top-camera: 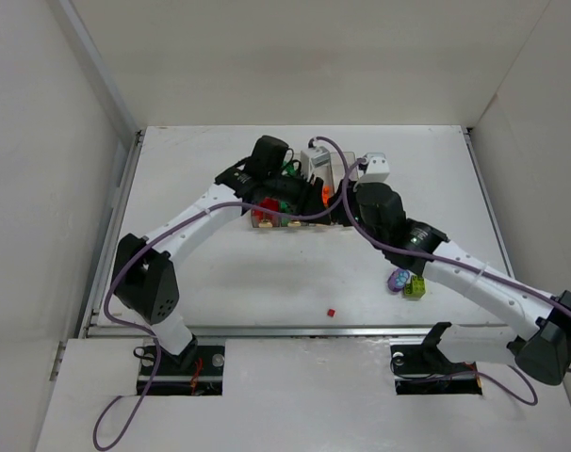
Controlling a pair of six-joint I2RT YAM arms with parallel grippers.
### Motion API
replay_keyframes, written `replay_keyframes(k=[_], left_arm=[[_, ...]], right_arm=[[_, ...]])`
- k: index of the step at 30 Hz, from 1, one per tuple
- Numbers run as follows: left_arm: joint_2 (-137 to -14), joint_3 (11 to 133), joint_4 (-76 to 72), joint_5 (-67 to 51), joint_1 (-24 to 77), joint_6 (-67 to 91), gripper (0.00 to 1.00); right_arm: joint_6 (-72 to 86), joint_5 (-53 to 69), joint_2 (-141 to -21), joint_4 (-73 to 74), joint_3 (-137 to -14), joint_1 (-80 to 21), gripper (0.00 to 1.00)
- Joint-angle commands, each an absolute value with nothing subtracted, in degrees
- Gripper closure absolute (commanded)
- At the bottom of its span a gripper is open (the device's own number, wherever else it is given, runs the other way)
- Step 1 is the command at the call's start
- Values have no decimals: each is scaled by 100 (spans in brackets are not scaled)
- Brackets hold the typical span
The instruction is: Sort the legos into containers by color
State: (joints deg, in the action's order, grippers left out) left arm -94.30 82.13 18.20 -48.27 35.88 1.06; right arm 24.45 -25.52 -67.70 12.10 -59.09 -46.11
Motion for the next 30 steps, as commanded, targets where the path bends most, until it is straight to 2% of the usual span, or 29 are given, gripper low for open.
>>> replay_keyframes(k=[1,10,15,20,24,30], left_arm=[[-9387,8464,1670,-4826,3568,105,99],[-9387,7684,2320,-3448,3568,-570,100],[-9247,7208,2531,-3155,3568,-913,100],[-8921,6926,2531,-2733,3130,-792,100],[-8868,6812,2408,-1042,2866,-414,100],[-8930,6812,2347,-738,2865,-255,100]], right_arm=[[2558,-2610,-6785,870,-5976,-4667,100],[2733,-2725,-7909,879,-6775,-4597,100],[2786,-2585,-8568,879,-7277,-4334,100],[2471,-2040,-9648,879,-7804,-4280,100],[2286,-1652,-10519,879,-8410,-4280,100],[2285,-1827,-11266,1256,-9174,-4280,100]])
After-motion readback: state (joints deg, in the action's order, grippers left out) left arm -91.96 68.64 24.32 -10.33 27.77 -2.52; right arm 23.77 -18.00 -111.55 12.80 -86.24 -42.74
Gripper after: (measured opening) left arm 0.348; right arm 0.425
